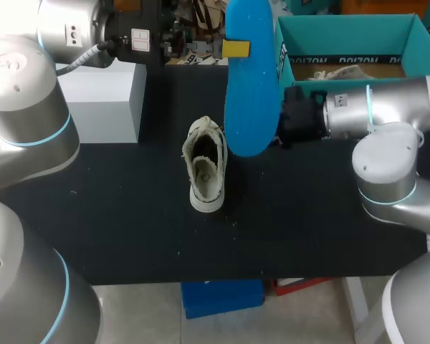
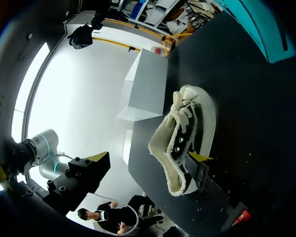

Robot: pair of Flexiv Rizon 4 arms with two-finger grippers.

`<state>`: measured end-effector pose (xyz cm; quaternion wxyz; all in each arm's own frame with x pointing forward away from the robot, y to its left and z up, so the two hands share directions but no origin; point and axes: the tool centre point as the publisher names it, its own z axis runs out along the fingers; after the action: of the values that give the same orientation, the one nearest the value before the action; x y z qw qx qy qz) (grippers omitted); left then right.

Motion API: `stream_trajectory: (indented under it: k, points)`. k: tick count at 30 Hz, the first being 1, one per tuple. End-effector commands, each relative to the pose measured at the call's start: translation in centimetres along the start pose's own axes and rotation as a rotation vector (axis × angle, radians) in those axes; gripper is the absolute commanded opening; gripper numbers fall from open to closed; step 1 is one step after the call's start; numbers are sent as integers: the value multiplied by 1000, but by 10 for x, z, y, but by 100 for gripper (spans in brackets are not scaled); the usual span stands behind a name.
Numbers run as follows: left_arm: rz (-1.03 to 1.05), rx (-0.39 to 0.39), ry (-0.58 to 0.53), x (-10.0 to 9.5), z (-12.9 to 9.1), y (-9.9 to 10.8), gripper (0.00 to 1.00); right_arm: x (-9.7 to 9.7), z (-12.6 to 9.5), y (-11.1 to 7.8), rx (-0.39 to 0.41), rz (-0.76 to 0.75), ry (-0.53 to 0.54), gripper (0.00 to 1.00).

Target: Take the shoe out of the shoebox, open the shoe tongue, remove and reinsert the insole, then place the shoe into the shoebox

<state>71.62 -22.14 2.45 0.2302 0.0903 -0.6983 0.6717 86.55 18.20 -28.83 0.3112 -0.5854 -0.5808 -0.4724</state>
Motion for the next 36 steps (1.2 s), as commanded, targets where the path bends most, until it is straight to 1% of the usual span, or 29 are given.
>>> stream_trajectory:
  k: [1, 8, 14, 17, 18, 21, 23, 24, 25, 26, 27, 29, 30, 31, 33, 36]
  points:
    - [1, 2, -3, 0, 1, 1, 0, 0, -7, -2, -21, 0, 47, 100]
    - [1, 2, -3, 0, 1, 1, 0, 6, -15, 2, -39, -2, 57, 100]
    - [1, 2, -3, 0, 1, 1, 0, 12, -20, 6, -33, 8, 121, 100]
    - [1, 2, -3, 0, 1, 1, 0, 14, -20, 6, -14, 28, 107, 100]
    - [1, 2, -3, 0, 1, 1, 0, 14, -20, 7, -24, 33, 93, 100]
    - [1, 2, -3, 0, 1, 1, 0, 14, -20, 7, -24, 33, 93, 100]
    - [114, -13, -40, -1, 4, 6, 0, 14, -20, 7, -24, 33, 93, 100]
    - [198, -1, -51, 2, 5, 7, 0, 14, -20, 7, -24, 33, 93, 100]
    - [328, 18, -89, 4, 6, 9, 0, 14, -20, 7, -24, 33, 93, 100]
    - [506, 36, -134, 9, 6, 11, 0, 14, -20, 7, -24, 33, 93, 100]
    - [643, 38, -166, 14, 7, 15, 0, 14, -20, 7, -24, 33, 93, 100]
    - [816, 78, -214, 20, 7, 23, 0, 14, -20, 7, -24, 33, 93, 100]
    - [900, 72, -228, 21, 9, 29, 0, 14, -20, 7, -24, 33, 93, 100]
    - [958, 59, -233, 21, 10, 36, 0, 14, -20, 7, -24, 33, 93, 100]
    - [1000, 30, -250, 17, 12, 48, 0, 14, -20, 7, -24, 33, 93, 100]
    - [1000, 30, -250, 17, 12, 48, 0, 14, -20, 7, -24, 33, 93, 100]
